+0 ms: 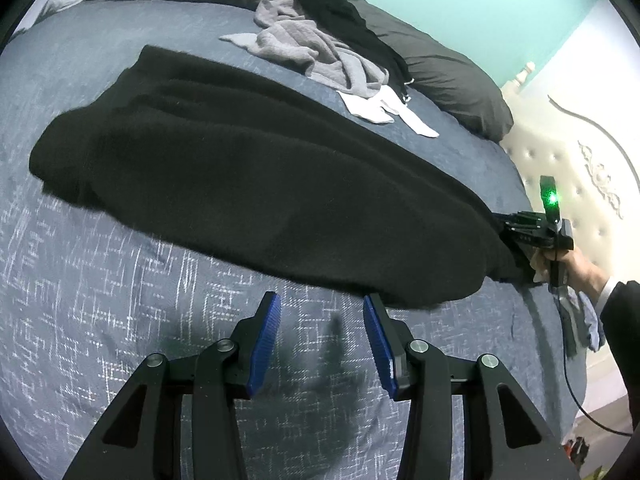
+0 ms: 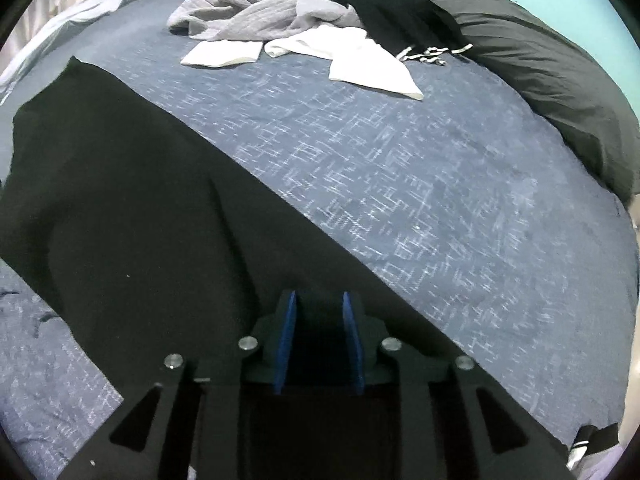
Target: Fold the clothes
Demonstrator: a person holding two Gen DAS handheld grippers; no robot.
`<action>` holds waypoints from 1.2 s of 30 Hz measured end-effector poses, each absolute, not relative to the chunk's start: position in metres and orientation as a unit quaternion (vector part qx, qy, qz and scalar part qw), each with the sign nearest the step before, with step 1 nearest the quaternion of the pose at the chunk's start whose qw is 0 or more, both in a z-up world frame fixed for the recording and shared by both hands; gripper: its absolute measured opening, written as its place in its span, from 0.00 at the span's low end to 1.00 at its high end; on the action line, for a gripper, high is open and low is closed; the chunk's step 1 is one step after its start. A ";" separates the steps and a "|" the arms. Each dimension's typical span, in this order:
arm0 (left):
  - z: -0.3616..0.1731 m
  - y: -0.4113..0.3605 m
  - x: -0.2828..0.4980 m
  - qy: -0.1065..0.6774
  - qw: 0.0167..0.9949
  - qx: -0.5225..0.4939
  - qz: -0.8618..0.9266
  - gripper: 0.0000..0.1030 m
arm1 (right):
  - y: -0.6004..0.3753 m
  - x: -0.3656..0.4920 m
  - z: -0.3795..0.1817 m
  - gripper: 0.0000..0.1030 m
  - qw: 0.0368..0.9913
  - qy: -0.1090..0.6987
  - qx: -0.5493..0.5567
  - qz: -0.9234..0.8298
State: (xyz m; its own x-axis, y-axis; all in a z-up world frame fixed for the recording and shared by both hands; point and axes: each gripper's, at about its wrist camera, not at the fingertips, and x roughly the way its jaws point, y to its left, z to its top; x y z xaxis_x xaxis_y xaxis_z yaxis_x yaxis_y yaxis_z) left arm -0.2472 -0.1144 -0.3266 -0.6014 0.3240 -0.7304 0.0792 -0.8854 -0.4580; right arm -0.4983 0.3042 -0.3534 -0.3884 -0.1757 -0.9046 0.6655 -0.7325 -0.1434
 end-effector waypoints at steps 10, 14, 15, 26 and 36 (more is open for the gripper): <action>-0.332 -0.112 -0.237 -0.233 0.072 -0.437 0.866 0.49 | 0.294 -0.497 -0.366 0.24 0.269 0.285 0.487 -0.781; -0.334 -0.110 -0.232 -0.233 0.078 -0.436 0.866 0.49 | 0.289 -0.493 -0.367 0.09 0.266 0.301 0.479 -0.781; -0.335 -0.110 -0.232 -0.233 0.080 -0.437 0.865 0.49 | 0.289 -0.493 -0.365 0.06 0.263 0.301 0.477 -0.782; -0.337 -0.113 -0.230 -0.248 0.084 -0.433 0.863 0.49 | 0.312 -0.513 -0.318 0.04 0.232 0.224 0.455 -0.830; -0.338 -0.111 -0.231 -0.250 0.088 -0.434 0.861 0.50 | 0.330 -0.539 -0.341 0.03 0.183 0.136 0.491 -0.841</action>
